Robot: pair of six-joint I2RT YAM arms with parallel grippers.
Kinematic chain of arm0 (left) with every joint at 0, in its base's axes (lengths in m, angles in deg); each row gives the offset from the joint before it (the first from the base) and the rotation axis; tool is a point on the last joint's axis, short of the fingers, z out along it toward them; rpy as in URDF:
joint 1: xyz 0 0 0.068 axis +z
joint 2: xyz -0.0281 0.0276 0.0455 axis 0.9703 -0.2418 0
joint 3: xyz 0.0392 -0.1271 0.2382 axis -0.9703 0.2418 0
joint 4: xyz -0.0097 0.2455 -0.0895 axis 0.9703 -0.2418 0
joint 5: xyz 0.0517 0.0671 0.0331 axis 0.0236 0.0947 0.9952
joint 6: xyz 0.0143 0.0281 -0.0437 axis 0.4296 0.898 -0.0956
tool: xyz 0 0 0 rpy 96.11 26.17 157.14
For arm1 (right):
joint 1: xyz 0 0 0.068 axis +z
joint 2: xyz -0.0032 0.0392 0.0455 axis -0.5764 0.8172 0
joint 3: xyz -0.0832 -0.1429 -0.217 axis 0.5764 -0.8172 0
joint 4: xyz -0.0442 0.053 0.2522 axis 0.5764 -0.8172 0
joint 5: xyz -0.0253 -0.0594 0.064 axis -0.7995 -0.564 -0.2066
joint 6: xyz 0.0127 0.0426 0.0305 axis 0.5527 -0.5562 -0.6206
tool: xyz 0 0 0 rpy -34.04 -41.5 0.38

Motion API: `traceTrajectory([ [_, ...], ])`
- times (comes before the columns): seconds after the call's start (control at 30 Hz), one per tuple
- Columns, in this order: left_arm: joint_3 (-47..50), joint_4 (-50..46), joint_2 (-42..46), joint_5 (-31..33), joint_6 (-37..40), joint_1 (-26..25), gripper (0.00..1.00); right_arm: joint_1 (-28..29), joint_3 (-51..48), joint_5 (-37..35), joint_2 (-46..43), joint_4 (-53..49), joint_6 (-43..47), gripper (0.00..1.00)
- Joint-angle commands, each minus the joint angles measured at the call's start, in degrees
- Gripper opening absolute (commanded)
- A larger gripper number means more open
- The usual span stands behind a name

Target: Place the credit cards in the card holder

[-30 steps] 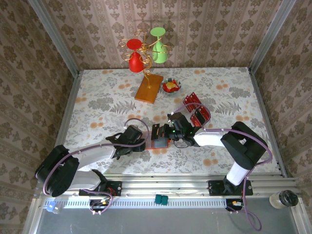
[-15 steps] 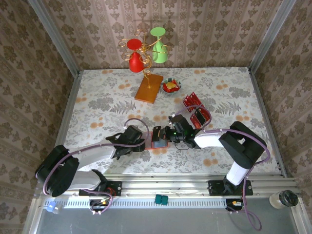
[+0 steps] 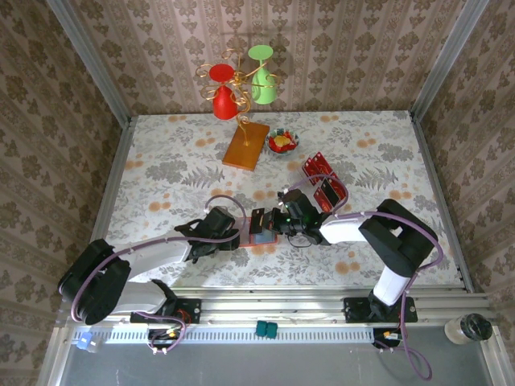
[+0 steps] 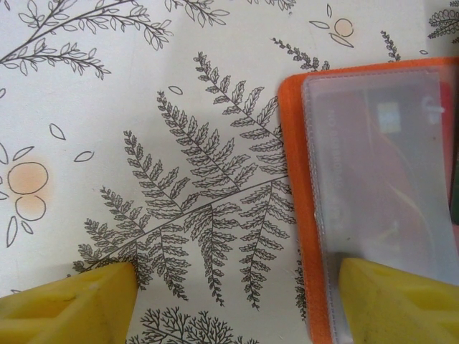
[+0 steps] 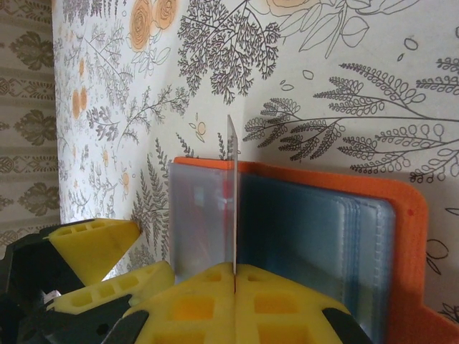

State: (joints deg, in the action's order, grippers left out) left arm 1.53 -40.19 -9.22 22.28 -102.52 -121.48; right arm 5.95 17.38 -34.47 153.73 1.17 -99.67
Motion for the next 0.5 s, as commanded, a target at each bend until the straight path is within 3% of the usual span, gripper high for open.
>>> traceTrajectory([
  [0.0, 1.1, -1.7, 0.3, 0.5, -1.0, -0.6, 0.76, 0.1, -0.4, 1.4, 1.4, 0.3, -0.6, 0.00],
  [0.47, 1.4, -1.7, -0.1, 0.5, -1.2, -0.6, 0.76, 0.1, -1.7, 3.5, 2.4, 1.7, -1.1, 0.00],
])
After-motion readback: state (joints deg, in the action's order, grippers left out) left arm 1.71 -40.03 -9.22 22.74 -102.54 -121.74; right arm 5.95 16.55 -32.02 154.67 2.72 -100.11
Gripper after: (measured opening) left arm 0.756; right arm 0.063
